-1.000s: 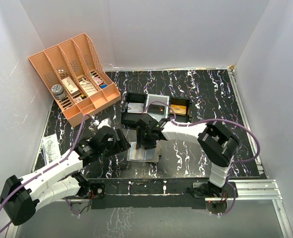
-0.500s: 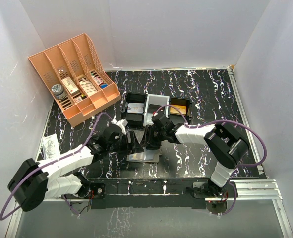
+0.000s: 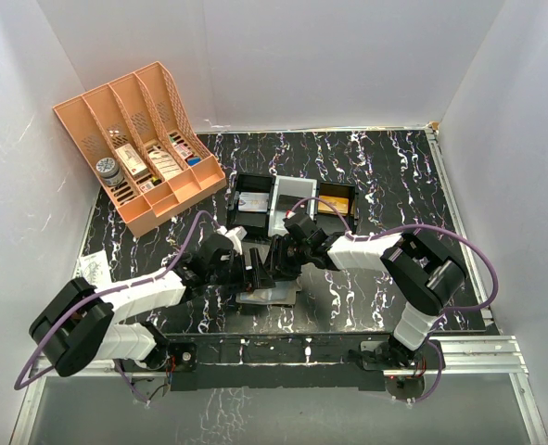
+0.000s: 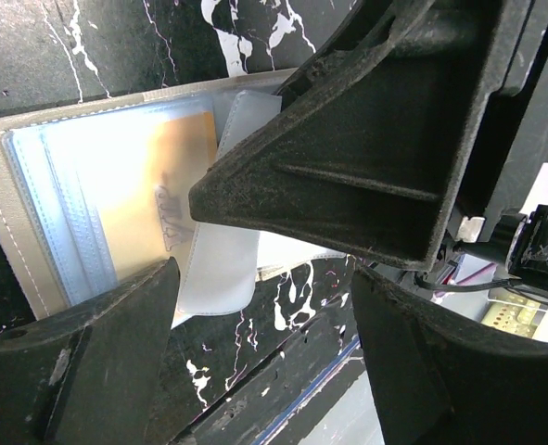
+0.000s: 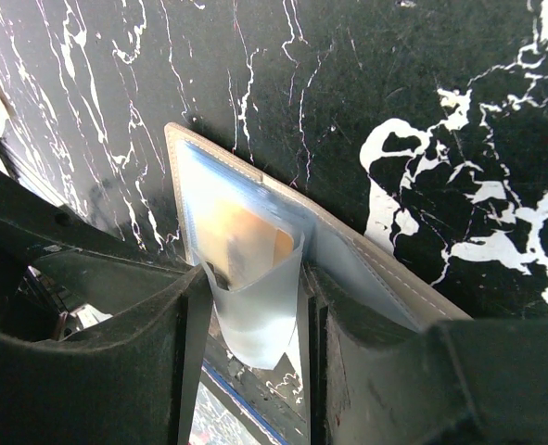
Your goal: Take the credit cards out of the card holder
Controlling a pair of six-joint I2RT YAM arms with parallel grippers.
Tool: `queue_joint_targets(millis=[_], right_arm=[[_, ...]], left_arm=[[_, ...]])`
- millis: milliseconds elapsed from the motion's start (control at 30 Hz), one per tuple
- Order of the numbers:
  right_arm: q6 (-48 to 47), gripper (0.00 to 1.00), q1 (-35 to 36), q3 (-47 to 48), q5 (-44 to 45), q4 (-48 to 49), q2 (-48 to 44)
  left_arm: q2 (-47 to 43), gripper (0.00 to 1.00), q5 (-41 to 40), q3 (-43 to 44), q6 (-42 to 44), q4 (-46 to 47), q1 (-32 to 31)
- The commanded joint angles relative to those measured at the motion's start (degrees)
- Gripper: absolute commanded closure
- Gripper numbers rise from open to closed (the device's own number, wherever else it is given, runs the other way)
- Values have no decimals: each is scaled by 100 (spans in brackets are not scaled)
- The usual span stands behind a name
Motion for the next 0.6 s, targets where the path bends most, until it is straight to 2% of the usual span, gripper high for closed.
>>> queue_joint_targets(millis=[0, 133, 300, 400, 567], right_arm=[[-27, 61, 0, -110, -129, 123, 108], [20, 61, -14, -163, -281, 319, 82], [82, 58, -56, -178, -523, 547, 52], [44, 53, -87, -111, -563, 499, -85], [-78, 44, -187, 12, -474, 217, -489]], left_arm=[[-68, 26, -112, -73, 135, 34, 18], [-97, 25, -175, -93, 148, 34, 18], [178, 29, 319, -60, 10, 540, 18], [182, 32, 642, -122, -162, 991, 17], [161, 37, 914, 52, -128, 1118, 18]])
